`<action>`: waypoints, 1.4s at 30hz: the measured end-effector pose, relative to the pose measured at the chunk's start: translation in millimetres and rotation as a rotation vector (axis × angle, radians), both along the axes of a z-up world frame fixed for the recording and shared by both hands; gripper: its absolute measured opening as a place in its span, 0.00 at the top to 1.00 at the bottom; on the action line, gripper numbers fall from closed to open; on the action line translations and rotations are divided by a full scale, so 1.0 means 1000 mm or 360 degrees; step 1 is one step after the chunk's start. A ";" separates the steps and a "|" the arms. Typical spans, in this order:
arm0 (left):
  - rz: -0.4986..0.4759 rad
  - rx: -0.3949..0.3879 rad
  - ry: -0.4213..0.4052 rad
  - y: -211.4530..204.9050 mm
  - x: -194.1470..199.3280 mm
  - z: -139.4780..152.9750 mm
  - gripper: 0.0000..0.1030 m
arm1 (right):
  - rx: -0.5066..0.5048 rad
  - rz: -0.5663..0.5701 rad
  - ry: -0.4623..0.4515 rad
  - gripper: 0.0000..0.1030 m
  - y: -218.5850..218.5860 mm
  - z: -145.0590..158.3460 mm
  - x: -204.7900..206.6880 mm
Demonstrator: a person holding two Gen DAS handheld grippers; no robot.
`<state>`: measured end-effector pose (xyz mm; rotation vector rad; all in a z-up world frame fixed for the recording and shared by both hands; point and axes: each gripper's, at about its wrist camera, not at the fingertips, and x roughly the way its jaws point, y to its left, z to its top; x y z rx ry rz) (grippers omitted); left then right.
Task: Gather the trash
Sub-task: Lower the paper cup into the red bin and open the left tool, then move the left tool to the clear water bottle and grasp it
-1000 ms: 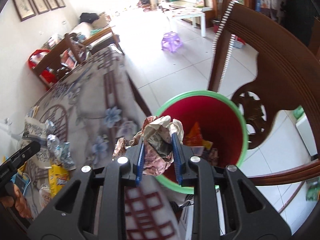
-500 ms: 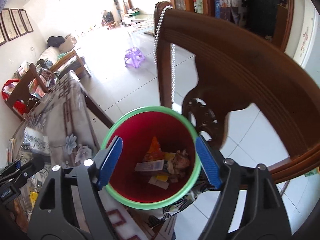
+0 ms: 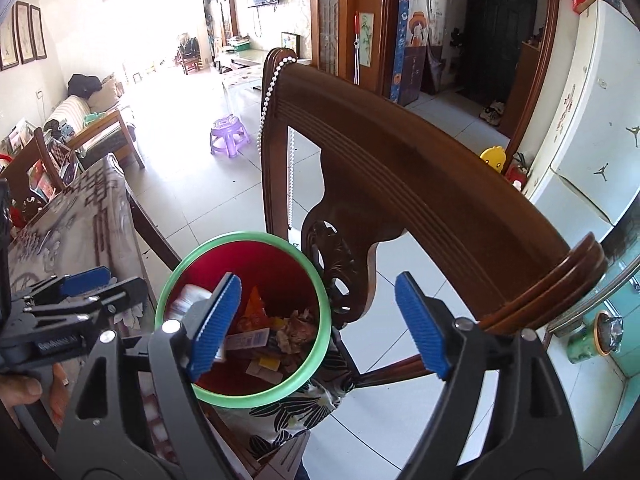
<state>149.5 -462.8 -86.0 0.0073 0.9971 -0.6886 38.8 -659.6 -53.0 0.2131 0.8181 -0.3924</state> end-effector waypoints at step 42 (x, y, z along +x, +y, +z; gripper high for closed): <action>0.0762 0.0083 0.0273 0.426 -0.184 -0.051 0.27 | 0.0214 0.0886 0.0195 0.23 0.329 -0.015 -0.019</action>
